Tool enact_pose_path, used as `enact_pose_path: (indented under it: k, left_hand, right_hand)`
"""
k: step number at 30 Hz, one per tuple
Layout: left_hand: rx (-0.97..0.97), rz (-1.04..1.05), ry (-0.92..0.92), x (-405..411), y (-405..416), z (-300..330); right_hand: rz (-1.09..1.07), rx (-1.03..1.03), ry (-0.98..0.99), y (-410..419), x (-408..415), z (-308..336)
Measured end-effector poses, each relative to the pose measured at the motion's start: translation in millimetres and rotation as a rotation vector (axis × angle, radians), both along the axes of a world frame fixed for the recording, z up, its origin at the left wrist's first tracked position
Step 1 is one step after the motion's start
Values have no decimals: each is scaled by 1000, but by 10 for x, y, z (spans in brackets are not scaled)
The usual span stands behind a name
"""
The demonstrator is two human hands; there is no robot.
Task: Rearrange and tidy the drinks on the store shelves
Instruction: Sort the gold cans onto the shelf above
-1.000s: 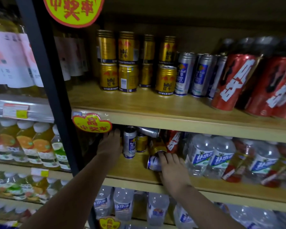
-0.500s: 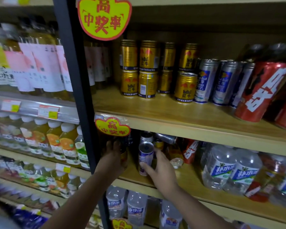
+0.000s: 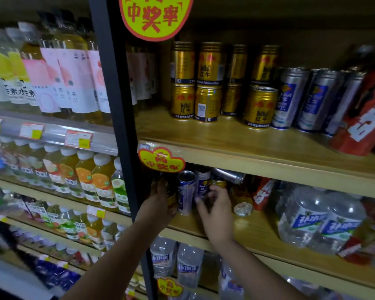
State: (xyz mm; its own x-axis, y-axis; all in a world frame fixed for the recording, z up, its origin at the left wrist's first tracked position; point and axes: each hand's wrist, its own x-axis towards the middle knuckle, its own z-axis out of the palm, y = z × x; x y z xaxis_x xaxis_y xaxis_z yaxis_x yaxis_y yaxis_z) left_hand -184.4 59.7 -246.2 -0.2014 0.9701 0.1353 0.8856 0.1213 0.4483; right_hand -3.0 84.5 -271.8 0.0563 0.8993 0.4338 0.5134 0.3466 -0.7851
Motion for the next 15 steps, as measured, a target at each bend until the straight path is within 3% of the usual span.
enact_pose_path:
  k: [3, 7, 11, 15]
  left_hand:
    - [40, -3, -14, 47, -87, -44]
    - [89, -27, 3, 193, -228, -107]
    - [128, -73, -57, 399, -328, -116]
    - [151, -82, -258, 688, -399, -165]
  right_hand:
    - [-271, 114, -165, 9, 473, -63]
    - [-329, -178, -361, 114, 734, -106]
    - [-310, -232, -328, 155, 707, -148]
    - [-291, -220, -277, 124, 757, -147]
